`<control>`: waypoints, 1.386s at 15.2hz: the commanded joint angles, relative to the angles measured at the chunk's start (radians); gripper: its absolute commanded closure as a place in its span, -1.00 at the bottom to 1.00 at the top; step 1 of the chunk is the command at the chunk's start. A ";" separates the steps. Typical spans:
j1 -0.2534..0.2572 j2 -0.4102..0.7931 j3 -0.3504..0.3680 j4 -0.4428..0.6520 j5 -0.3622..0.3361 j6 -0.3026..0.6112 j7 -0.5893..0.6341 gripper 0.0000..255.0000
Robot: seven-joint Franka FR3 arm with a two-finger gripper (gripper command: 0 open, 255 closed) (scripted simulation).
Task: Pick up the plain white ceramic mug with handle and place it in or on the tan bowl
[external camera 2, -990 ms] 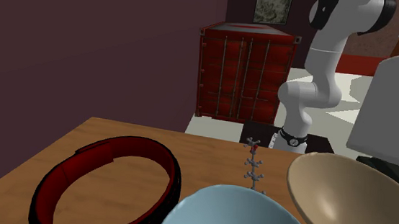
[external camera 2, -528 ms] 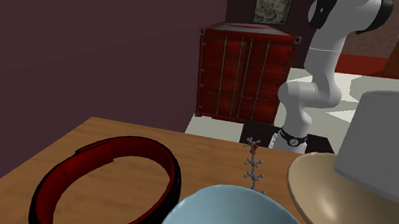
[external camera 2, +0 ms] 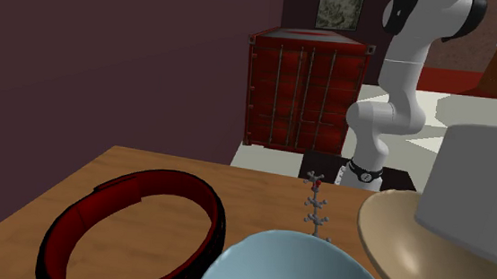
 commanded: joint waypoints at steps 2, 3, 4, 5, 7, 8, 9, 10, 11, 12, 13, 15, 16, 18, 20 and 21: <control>0.000 0.013 0.001 -0.006 -0.016 -0.002 0.000 1.00; -0.001 0.013 0.001 -0.006 -0.016 -0.002 0.000 1.00; 0.000 0.010 0.002 -0.003 -0.017 -0.008 0.000 -1.00; -0.001 0.010 0.001 -0.002 -0.017 -0.010 -0.002 -1.00; 0.000 0.005 0.003 -0.012 -0.019 -0.004 0.002 -1.00; 0.000 0.012 0.003 -0.004 -0.017 -0.006 0.001 -1.00; -0.001 0.013 0.001 -0.006 -0.016 -0.002 0.000 -1.00; 0.002 0.007 0.004 0.019 -0.017 -0.033 0.000 -1.00; 0.004 0.002 0.007 0.046 -0.018 -0.065 0.000 -1.00; 0.006 -0.001 0.010 0.075 -0.019 -0.098 0.000 -1.00; 0.008 -0.002 0.012 0.099 -0.019 -0.123 -0.001 -1.00; 0.008 -0.003 0.012 0.098 -0.019 -0.123 -0.001 -1.00; 0.008 -0.002 0.012 0.099 -0.019 -0.123 -0.001 -1.00; 0.008 -0.002 0.012 0.099 -0.019 -0.123 -0.001 -1.00; 0.008 -0.002 0.012 0.099 -0.019 -0.123 -0.001 -1.00; 0.008 -0.002 0.012 0.099 -0.019 -0.123 -0.001 -1.00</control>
